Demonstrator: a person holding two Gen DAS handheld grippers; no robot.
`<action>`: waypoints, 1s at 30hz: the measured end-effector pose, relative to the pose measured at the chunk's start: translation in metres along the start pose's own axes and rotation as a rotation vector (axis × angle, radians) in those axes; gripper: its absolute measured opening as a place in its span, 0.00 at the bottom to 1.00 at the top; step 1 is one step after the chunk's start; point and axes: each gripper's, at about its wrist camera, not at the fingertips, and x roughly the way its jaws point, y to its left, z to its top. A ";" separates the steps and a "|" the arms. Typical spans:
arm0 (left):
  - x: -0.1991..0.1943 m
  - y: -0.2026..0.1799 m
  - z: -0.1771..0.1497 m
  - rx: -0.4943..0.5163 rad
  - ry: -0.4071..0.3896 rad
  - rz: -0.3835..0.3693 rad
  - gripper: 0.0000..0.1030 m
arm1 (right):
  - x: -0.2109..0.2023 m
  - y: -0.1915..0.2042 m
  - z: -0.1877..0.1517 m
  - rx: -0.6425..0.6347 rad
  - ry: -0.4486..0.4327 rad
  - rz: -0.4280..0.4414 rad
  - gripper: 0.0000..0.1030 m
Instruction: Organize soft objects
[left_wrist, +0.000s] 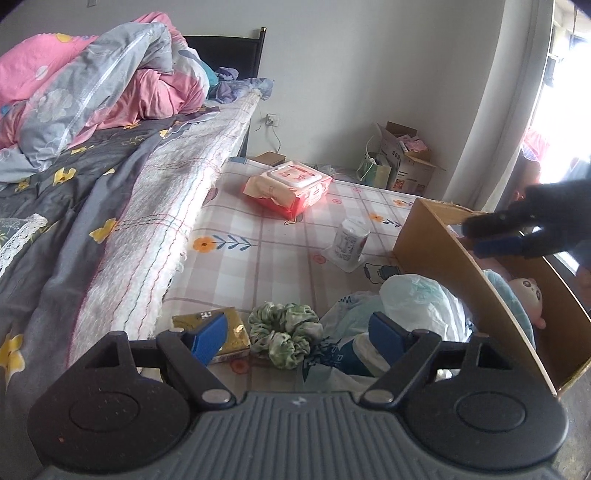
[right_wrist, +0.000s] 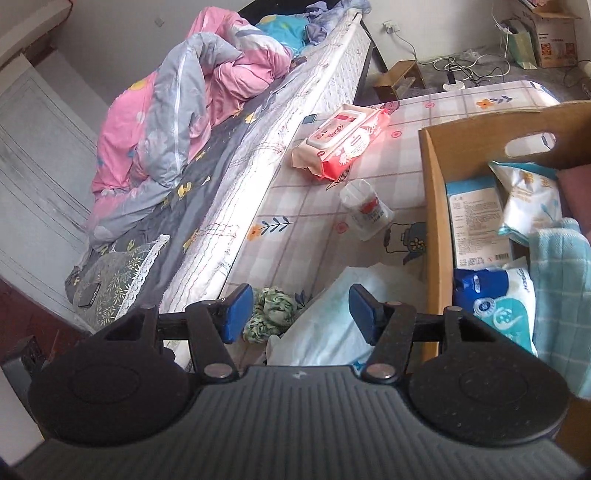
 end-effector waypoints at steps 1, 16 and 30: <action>0.007 -0.003 0.003 0.008 -0.004 -0.003 0.81 | 0.011 0.005 0.008 -0.016 0.008 -0.019 0.60; 0.101 0.002 0.030 0.032 0.081 0.025 0.56 | 0.216 0.017 0.085 -0.323 0.212 -0.389 0.68; 0.104 0.013 0.020 0.018 0.127 -0.029 0.55 | 0.219 0.008 0.106 -0.087 0.246 -0.127 0.06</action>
